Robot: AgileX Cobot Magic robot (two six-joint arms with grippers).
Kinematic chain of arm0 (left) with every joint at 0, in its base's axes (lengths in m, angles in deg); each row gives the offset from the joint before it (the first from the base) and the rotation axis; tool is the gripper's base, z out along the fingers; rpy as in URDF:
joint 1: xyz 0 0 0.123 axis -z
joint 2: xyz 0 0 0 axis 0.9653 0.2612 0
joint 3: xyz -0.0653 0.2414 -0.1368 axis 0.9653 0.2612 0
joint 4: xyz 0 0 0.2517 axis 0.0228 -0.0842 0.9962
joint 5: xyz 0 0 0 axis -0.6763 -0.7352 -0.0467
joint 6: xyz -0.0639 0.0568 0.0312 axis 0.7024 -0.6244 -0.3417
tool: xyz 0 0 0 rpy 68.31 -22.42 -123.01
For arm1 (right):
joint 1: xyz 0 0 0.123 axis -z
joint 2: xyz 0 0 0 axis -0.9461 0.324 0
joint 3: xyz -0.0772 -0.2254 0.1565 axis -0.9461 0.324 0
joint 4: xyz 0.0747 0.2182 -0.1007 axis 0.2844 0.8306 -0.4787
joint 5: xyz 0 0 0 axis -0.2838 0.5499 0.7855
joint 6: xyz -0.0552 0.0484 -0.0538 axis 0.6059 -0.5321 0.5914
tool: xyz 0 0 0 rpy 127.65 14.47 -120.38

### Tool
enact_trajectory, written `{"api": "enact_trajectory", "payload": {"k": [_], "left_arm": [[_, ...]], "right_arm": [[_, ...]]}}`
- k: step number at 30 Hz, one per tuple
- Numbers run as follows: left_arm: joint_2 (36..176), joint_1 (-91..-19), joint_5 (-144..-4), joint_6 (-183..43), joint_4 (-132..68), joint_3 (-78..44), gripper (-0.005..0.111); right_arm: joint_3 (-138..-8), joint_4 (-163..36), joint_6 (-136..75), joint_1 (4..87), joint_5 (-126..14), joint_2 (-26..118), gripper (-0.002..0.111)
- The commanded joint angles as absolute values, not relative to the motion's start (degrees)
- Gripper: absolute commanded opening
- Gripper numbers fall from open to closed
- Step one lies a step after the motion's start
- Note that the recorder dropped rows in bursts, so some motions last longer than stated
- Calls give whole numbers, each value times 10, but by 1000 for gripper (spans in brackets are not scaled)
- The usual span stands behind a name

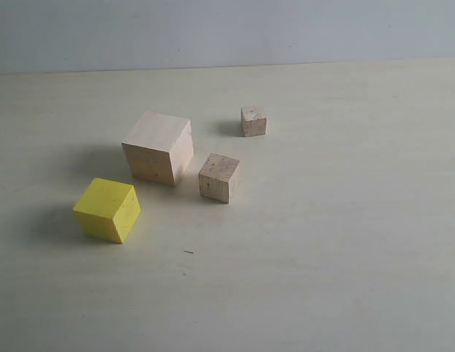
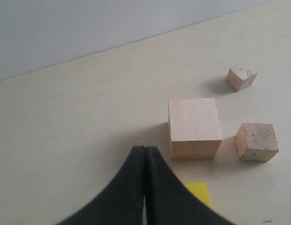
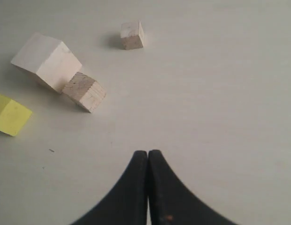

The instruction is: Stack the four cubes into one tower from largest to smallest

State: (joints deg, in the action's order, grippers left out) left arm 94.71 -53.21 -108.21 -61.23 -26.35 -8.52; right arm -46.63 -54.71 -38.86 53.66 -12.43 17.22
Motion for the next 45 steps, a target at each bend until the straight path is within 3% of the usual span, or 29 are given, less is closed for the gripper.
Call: {"api": "enact_trajectory", "payload": {"k": [1,8,17,25,32,45], "left_arm": [[952,-529,-1058,-614,-269,-91,0],[987,-529,-1046,-565,-288,-91,4],[1117,-529,-1014,-554,-288,-91,51],[1241,-530,-939,-540,-288,-101,41],[1329,-534,-943,-511,-288,-189,54],[1464,-564,-949,-479,-279,-279,54]], "right_arm": [[-473,-544,-382,534,-121,201,0],[-473,-539,-388,534,-154,206,0],[-473,-551,-386,534,-162,206,0],[-473,-560,-386,534,-156,206,0],[-473,-561,-386,534,-153,206,0],[-473,-562,-386,534,-133,206,0]]}}
